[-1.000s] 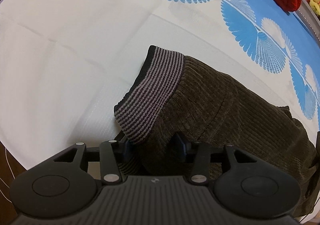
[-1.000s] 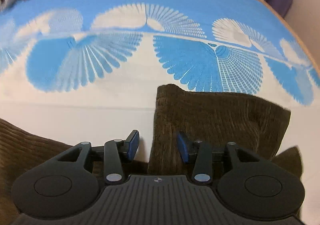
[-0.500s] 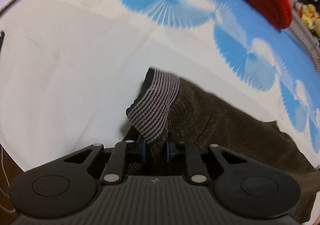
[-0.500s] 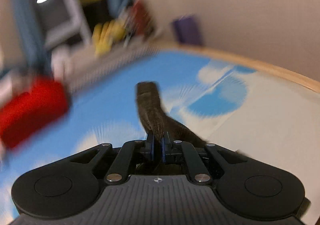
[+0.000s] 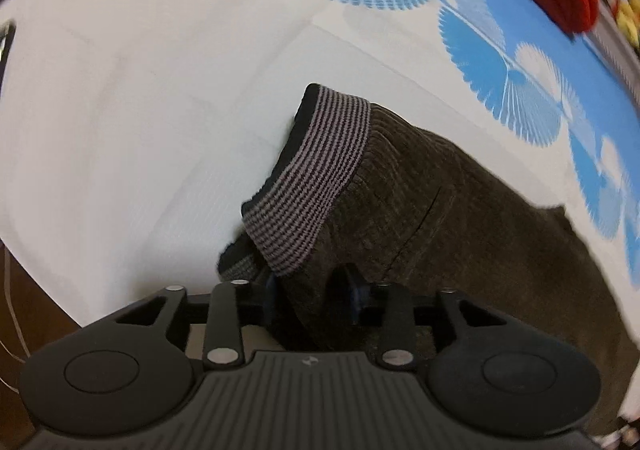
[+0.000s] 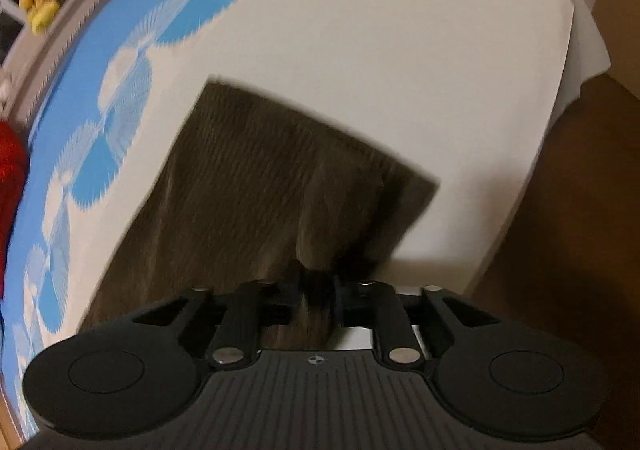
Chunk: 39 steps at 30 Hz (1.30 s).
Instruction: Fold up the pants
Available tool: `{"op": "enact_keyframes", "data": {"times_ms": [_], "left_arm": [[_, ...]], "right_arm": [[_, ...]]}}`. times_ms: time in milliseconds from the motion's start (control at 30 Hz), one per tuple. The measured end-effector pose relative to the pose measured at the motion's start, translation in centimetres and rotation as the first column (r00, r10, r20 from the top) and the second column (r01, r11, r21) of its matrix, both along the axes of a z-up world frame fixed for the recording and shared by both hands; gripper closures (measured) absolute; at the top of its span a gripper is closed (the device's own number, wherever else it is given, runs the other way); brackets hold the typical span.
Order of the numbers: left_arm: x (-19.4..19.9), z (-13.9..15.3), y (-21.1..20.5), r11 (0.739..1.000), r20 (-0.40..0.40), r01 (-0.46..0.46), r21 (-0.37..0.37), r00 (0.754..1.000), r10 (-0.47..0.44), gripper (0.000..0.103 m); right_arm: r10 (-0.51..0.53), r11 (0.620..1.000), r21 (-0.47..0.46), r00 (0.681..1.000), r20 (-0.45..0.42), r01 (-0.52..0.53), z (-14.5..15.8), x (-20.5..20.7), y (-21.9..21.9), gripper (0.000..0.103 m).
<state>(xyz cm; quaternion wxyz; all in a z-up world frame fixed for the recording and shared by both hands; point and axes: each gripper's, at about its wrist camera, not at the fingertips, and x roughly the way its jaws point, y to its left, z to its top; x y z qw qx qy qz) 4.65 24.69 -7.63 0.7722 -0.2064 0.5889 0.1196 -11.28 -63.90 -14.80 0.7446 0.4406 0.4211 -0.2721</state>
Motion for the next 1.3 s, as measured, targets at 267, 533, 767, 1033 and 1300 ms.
{"op": "enact_keyframes", "data": {"times_ms": [267, 533, 767, 1033, 1300], "left_arm": [[0.1, -0.6, 0.7, 0.999, -0.015, -0.037, 0.011, 0.999, 0.037, 0.074], [-1.4, 2.4, 1.4, 1.000, 0.114, 0.000, -0.015, 0.994, 0.002, 0.086], [-1.4, 0.0, 1.8, 0.998, -0.038, 0.059, -0.011, 0.998, -0.059, 0.078], [-1.4, 3.4, 0.6, 0.972, 0.079, 0.059, 0.227, 0.994, -0.079, 0.060], [-0.4, 5.1, -4.0, 0.930, 0.217, 0.270, 0.251, 0.920, -0.326, 0.061]], "right_arm": [[-0.124, 0.992, -0.012, 0.991, -0.051, 0.124, -0.6, 0.0, -1.7, 0.084], [0.062, 0.972, -0.231, 0.887, 0.458, 0.051, 8.9, -1.1, 0.4, 0.089], [-0.132, 0.991, -0.004, 0.991, -0.018, 0.132, 0.0, -1.8, -2.9, 0.088], [-0.153, 0.922, -0.376, 0.978, -0.141, 0.090, 3.3, -0.4, -1.2, 0.078], [0.167, 0.851, -0.520, 0.977, 0.132, -0.076, 8.2, 5.0, 5.4, 0.077]]}}
